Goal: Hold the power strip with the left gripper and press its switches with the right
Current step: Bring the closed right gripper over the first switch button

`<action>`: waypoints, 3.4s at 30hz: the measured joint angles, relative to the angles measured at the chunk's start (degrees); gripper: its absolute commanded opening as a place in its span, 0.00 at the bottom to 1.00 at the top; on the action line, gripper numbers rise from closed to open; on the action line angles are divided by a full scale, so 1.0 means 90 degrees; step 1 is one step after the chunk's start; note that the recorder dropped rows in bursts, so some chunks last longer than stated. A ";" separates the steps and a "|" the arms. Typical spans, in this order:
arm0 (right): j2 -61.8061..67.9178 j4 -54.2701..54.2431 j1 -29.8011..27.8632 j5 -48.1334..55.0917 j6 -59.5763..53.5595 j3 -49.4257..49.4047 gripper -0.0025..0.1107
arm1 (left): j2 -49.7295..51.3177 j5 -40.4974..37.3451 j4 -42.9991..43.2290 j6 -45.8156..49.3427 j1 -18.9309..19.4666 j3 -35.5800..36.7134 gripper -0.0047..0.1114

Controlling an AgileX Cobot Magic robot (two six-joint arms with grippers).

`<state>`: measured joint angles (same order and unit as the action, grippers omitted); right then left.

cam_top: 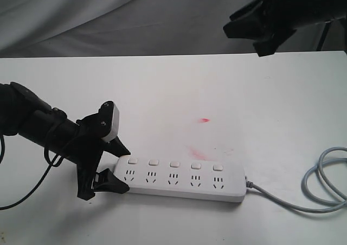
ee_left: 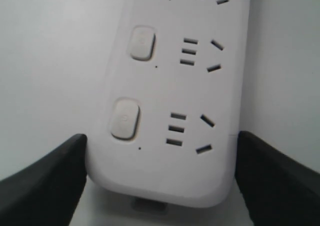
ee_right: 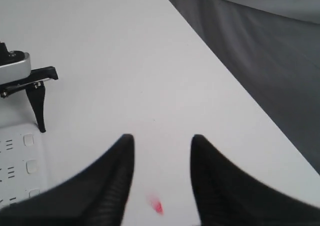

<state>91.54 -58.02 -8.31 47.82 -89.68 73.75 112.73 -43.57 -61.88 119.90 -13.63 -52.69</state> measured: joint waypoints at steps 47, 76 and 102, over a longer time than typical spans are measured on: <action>0.2262 -0.1239 0.1368 -0.0267 -0.2294 0.0000 0.76 | 0.0000 0.0000 0.0000 0.0000 0.0000 0.0000 0.04; 0.3001 -0.1987 0.2621 -0.1705 -0.3181 0.0000 0.76 | 0.0000 0.0000 0.0000 0.0000 0.0000 0.0000 0.04; 0.3308 -0.2349 0.2621 -0.1753 -0.3434 0.0010 0.76 | 0.0000 0.0000 0.0000 0.0000 0.0000 0.0000 0.04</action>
<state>121.31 -79.17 15.28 32.04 -120.58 73.84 112.73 -43.57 -61.88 119.90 -13.63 -52.69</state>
